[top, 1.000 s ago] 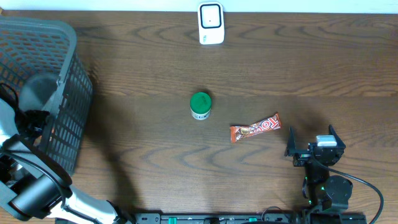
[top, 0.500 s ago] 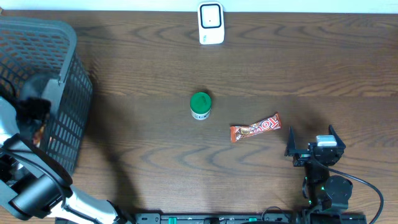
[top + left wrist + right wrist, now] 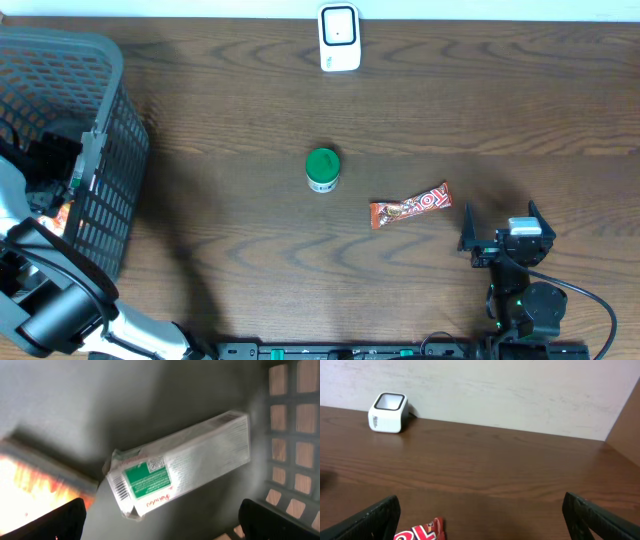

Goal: Scan the item barcode

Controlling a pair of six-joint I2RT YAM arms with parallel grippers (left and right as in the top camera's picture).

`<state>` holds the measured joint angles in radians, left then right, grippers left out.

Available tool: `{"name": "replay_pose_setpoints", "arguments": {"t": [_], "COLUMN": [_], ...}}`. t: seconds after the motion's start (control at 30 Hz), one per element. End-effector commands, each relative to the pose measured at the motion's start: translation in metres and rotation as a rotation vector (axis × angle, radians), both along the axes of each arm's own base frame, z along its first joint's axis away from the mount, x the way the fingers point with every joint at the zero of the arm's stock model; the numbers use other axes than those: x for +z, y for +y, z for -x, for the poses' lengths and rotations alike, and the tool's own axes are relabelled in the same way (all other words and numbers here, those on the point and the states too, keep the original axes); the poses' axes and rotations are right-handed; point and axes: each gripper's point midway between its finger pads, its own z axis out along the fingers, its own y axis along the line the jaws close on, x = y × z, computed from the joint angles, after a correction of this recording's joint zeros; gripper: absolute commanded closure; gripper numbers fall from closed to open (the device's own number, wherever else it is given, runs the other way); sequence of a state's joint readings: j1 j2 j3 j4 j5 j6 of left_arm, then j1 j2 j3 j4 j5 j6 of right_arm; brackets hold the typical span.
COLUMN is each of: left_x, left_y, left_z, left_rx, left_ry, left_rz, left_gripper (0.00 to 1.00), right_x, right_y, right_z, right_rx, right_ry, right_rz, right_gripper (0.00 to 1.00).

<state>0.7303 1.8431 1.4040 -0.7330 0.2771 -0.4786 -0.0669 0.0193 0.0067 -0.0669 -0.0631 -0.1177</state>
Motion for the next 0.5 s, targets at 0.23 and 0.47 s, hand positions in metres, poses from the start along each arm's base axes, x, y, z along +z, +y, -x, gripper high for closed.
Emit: {"name": "replay_pose_setpoints", "arguments": {"t": [0.23,0.47], "left_x": [-0.001,-0.008], "left_y": [0.021,0.018], "left_z": [0.082,0.085], "left_rx": [0.49,0.658], "left_ry": [0.331,0.334], "left_rz": [-0.095,-0.047], "left_gripper": [0.02,0.02], "right_x": [-0.001,-0.001], "right_y": [0.002,0.002], "right_z": [0.0,0.0], "right_rx": [0.008,0.007], "right_ry": [0.005,0.005], "right_rz": [0.011,0.011], "right_gripper": [0.01,0.01]}}
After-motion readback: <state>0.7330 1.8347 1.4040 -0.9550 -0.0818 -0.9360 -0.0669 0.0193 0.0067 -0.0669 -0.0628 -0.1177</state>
